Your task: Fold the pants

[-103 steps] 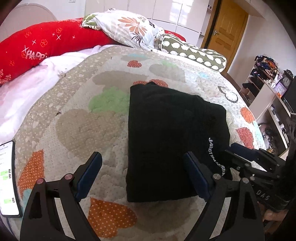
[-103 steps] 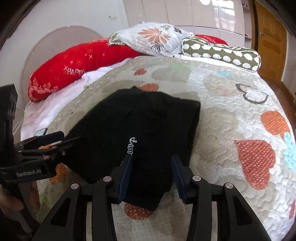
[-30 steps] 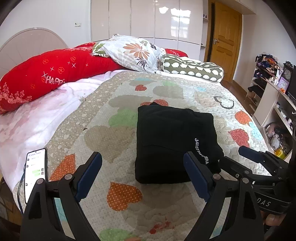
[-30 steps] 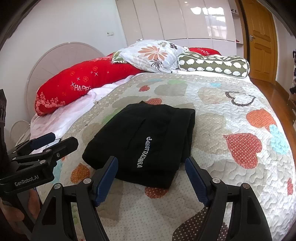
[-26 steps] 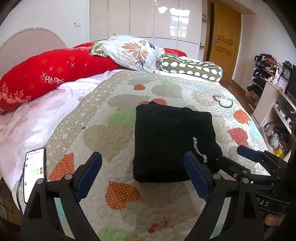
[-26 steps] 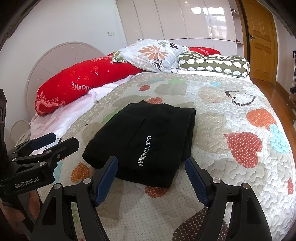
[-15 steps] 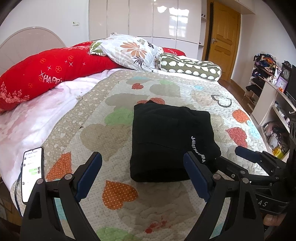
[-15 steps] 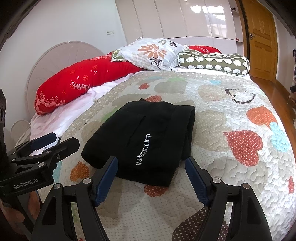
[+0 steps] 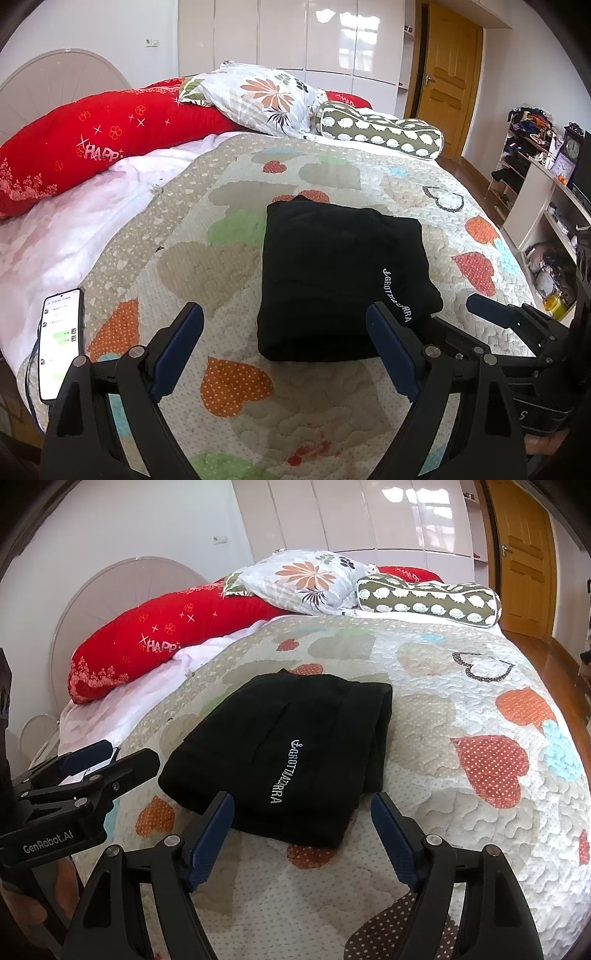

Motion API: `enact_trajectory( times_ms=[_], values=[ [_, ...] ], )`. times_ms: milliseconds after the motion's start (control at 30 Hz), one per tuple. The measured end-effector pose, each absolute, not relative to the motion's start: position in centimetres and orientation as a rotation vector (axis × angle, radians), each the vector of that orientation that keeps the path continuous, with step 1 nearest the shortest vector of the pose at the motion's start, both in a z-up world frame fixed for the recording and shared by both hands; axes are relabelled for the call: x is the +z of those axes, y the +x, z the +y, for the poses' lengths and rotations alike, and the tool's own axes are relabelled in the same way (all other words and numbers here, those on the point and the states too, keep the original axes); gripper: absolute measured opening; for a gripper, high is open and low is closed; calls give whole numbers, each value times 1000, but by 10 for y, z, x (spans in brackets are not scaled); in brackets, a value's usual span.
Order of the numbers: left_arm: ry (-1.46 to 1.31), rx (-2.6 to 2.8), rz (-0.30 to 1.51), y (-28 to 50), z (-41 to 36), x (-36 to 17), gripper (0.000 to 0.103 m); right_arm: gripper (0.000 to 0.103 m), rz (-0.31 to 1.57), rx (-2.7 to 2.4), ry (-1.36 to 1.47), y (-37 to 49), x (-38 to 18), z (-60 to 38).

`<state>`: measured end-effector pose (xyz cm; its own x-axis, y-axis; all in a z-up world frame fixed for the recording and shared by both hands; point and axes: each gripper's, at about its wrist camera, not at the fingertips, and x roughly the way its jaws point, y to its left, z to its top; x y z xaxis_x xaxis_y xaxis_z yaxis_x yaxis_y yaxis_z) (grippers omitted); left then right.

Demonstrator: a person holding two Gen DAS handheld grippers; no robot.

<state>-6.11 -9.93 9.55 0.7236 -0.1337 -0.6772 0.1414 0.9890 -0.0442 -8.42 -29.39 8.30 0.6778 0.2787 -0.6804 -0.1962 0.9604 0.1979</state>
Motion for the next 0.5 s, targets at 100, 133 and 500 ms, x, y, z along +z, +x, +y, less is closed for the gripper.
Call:
enact_trajectory(
  times_ms=[100, 133, 500],
  values=[
    [14, -158, 744, -62, -101, 95, 91, 78, 784, 270, 109, -85, 83, -293],
    [17, -158, 743, -63, -101, 95, 91, 78, 784, 271, 108, -85, 82, -292],
    [19, -164, 741, -63, -102, 94, 91, 79, 792, 269, 107, -86, 79, -291]
  ],
)
